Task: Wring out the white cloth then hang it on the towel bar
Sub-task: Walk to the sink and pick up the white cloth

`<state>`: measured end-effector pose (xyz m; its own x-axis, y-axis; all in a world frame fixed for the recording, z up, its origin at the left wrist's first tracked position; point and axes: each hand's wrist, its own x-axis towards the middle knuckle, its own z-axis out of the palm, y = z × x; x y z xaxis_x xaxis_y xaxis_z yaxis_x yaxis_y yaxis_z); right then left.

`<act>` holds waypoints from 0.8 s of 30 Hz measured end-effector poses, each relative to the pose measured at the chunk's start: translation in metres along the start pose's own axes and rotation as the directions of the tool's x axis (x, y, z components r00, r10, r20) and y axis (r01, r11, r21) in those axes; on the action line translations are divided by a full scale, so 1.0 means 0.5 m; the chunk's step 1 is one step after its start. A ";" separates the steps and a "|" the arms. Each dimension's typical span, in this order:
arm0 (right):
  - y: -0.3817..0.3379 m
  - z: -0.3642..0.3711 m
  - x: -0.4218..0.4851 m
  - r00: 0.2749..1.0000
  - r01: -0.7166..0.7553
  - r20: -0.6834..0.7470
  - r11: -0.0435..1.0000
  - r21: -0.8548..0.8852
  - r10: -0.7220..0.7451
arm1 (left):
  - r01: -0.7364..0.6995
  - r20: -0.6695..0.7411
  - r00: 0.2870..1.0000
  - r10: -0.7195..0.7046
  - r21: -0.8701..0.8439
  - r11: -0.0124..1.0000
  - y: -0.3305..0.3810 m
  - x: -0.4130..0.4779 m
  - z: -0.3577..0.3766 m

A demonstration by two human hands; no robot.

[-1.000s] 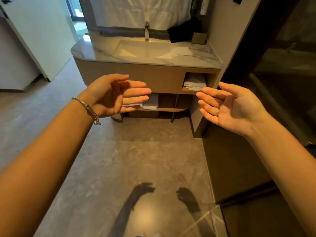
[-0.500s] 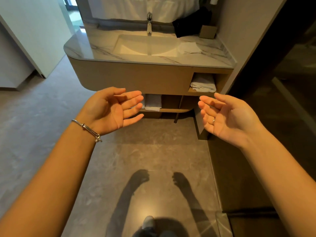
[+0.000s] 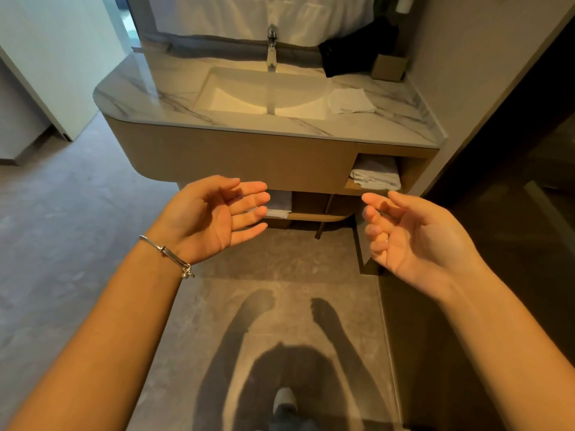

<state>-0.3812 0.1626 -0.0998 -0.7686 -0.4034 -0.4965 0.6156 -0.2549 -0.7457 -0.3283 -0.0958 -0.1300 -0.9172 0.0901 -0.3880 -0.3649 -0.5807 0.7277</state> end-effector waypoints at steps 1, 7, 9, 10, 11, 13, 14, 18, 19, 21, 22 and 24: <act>-0.009 0.000 0.015 1.000 -0.002 0.003 1.000 -0.008 0.003 | 0.004 -0.007 1.000 -0.004 -0.003 1.000 0.006 0.015 0.002; -0.054 0.010 0.100 0.999 -0.039 0.033 0.999 -0.020 0.040 | -0.009 -0.024 1.000 0.009 0.006 1.000 0.048 0.090 -0.001; -0.061 0.018 0.127 0.998 -0.045 0.048 0.999 -0.009 0.045 | -0.018 -0.036 0.999 0.020 0.039 0.999 0.065 0.112 -0.007; -0.065 0.022 0.141 0.997 -0.045 0.057 0.999 0.001 0.045 | -0.023 -0.042 0.999 0.025 0.057 0.998 0.076 0.123 -0.010; -0.068 0.026 0.154 0.997 -0.046 0.065 0.999 0.010 0.045 | -0.028 -0.048 0.998 0.032 0.072 0.997 0.084 0.134 -0.013; -0.073 0.035 0.186 0.996 -0.045 0.074 0.999 0.020 0.043 | -0.033 -0.059 0.997 0.039 0.100 0.994 0.103 0.156 -0.024; -0.073 0.041 0.200 0.996 -0.042 0.079 0.999 0.023 0.040 | -0.029 -0.058 0.998 0.036 0.115 0.993 0.111 0.166 -0.030; -0.078 0.068 0.251 0.997 -0.017 0.070 0.997 0.069 0.012 | 0.019 -0.027 1.000 -0.016 0.147 0.989 0.154 0.198 -0.057; -0.082 0.074 0.261 0.998 -0.014 0.064 0.997 0.075 0.009 | 0.023 -0.029 0.999 -0.019 0.141 0.990 0.164 0.206 -0.065; -0.094 0.083 0.280 0.998 -0.007 0.062 0.997 0.080 0.002 | 0.014 -0.026 1.000 -0.011 0.127 0.992 0.181 0.223 -0.078; -0.101 0.086 0.294 0.998 -0.005 0.060 0.996 0.085 0.000 | 0.010 -0.022 1.000 -0.008 0.124 0.992 0.192 0.233 -0.084; -0.114 0.090 0.318 0.999 -0.007 0.043 0.995 0.099 0.003 | 0.006 -0.026 1.000 -0.003 0.116 0.993 0.207 0.253 -0.094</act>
<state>-0.5309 0.0736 -0.1163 -0.7587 -0.4415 -0.4791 0.6351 -0.3376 -0.6947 -0.4745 -0.1825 -0.1303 -0.9116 0.0709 -0.4049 -0.3866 -0.4825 0.7860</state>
